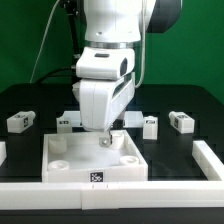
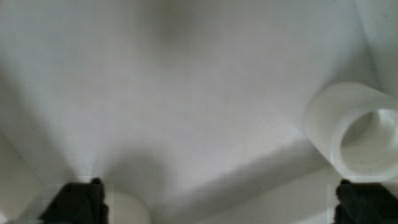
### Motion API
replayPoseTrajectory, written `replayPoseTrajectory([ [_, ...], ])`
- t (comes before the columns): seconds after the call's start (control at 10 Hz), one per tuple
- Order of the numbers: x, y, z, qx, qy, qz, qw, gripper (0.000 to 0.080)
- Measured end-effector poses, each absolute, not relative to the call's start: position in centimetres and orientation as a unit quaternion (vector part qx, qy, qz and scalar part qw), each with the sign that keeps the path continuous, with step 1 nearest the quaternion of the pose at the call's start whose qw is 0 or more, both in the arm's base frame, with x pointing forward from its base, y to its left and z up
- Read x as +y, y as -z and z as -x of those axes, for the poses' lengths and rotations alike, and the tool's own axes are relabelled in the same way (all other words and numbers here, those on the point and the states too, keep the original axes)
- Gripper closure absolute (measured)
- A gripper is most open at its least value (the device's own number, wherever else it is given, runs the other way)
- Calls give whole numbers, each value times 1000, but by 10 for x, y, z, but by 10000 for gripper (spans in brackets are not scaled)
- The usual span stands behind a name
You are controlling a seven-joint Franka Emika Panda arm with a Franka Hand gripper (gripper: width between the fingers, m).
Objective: Assemble one leg
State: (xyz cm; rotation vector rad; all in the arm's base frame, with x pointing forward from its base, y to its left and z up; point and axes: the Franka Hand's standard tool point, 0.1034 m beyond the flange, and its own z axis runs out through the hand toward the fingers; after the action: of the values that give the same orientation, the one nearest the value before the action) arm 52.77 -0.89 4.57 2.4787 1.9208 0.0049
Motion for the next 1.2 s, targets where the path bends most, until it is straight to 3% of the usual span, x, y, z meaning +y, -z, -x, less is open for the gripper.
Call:
replayPoseTrajectory([
  [0.5,-14,-45,-505,726,12,-687,14,150],
  [1.2,-29,-39,-489,756,27,-654,5,150],
])
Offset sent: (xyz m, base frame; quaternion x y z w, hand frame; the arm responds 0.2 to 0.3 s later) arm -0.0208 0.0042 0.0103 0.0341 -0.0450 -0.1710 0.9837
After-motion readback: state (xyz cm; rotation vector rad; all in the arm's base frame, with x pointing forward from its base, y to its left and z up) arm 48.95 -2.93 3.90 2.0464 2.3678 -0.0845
